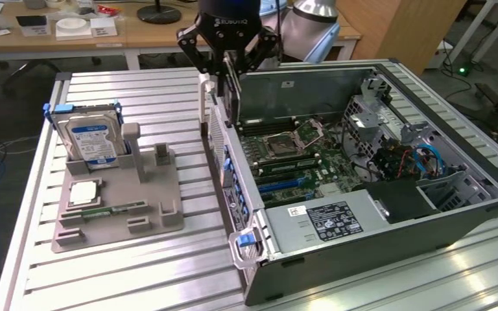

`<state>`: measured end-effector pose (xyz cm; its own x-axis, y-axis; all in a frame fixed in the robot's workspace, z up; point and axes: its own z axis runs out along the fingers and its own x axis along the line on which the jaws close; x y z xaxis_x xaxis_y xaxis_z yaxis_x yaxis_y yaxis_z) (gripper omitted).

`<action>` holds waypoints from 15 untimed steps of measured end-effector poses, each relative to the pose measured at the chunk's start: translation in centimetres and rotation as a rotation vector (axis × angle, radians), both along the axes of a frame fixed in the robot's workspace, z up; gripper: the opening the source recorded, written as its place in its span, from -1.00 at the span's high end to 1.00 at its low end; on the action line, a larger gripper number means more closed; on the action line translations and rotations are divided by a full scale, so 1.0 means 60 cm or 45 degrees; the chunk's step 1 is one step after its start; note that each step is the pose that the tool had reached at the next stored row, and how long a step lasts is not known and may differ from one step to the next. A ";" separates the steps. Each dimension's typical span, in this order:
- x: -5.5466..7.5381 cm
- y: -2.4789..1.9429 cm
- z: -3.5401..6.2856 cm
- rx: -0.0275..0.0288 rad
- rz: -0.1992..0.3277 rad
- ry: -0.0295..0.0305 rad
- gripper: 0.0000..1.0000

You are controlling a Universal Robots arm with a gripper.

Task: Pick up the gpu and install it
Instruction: 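Pick up the gpu and move the gpu toward the slot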

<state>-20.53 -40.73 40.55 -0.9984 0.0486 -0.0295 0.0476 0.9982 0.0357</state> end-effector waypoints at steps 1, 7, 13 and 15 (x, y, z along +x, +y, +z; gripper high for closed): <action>0.004 0.0000 0.000 0.0000 0.000 0.0000 0.44; 0.041 0.0000 0.000 0.0006 0.003 0.0002 0.44; 0.086 0.0000 0.000 0.0027 0.005 0.0045 0.44; 0.100 0.0000 0.000 0.0029 0.005 0.0130 0.44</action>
<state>-14.54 -40.73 40.54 -0.9988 0.0451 -0.0192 0.0444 0.9983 0.0375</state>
